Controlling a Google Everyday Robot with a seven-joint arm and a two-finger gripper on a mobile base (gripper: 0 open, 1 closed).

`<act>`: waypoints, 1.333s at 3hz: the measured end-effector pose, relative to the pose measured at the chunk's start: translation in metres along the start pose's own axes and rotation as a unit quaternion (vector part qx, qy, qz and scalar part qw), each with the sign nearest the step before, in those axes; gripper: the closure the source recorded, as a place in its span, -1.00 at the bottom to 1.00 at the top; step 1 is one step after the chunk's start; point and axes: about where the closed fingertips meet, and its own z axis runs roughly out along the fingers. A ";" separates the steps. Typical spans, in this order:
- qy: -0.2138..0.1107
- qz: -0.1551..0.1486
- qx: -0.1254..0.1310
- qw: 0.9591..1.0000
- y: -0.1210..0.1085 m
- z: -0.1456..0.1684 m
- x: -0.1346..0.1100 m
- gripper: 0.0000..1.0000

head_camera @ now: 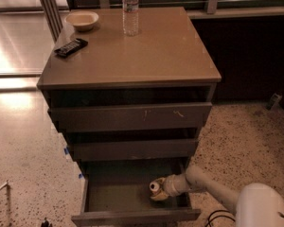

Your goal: Pick orange can from bottom drawer and place on counter

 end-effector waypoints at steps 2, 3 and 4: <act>0.000 -0.028 -0.005 1.000 0.020 -0.079 -0.096 1.00; -0.008 -0.033 -0.011 0.999 0.051 -0.128 -0.177 1.00; 0.006 -0.063 0.006 0.998 0.044 -0.158 -0.210 1.00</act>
Offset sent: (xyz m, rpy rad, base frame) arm -0.0107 0.0164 0.2892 -0.0503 -0.0942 0.1174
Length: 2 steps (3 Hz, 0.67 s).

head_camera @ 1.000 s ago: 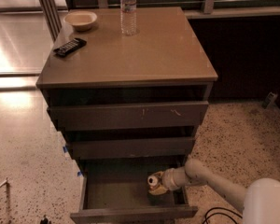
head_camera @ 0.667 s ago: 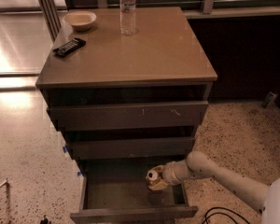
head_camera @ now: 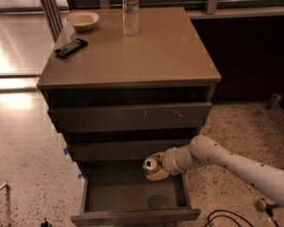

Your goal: Pick orange can from bottom drawer and place on counter

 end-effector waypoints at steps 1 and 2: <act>0.000 0.000 0.001 1.000 -0.001 0.000 0.002 1.00; -0.009 0.009 0.001 1.000 -0.002 -0.006 -0.004 1.00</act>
Offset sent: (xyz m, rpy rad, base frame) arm 0.0036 -0.0079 0.0191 0.0404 0.0182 -0.0348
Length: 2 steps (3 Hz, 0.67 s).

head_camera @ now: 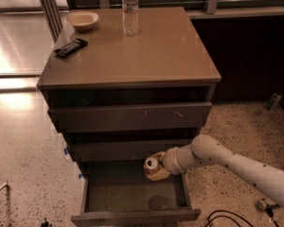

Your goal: Pick orange can from bottom drawer and place on counter

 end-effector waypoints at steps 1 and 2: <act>-0.026 0.016 -0.011 0.999 0.015 -0.056 -0.067 1.00; -0.028 -0.004 0.001 1.000 0.026 -0.127 -0.155 1.00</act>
Offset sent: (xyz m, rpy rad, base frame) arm -0.0303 0.0115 0.3822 -0.0027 -0.1517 0.0079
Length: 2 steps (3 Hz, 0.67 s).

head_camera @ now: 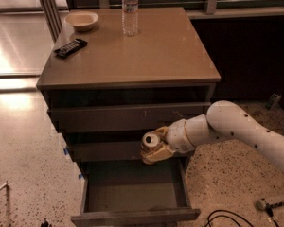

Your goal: Pick orange can from bottom drawer and place on counter

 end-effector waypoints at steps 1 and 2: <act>0.019 -0.035 0.027 0.999 -0.001 -0.062 -0.087 1.00; 0.028 -0.048 0.034 0.998 0.000 -0.071 -0.100 1.00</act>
Offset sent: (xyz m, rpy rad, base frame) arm -0.0006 0.0056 0.0950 -0.0447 -0.0717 0.0010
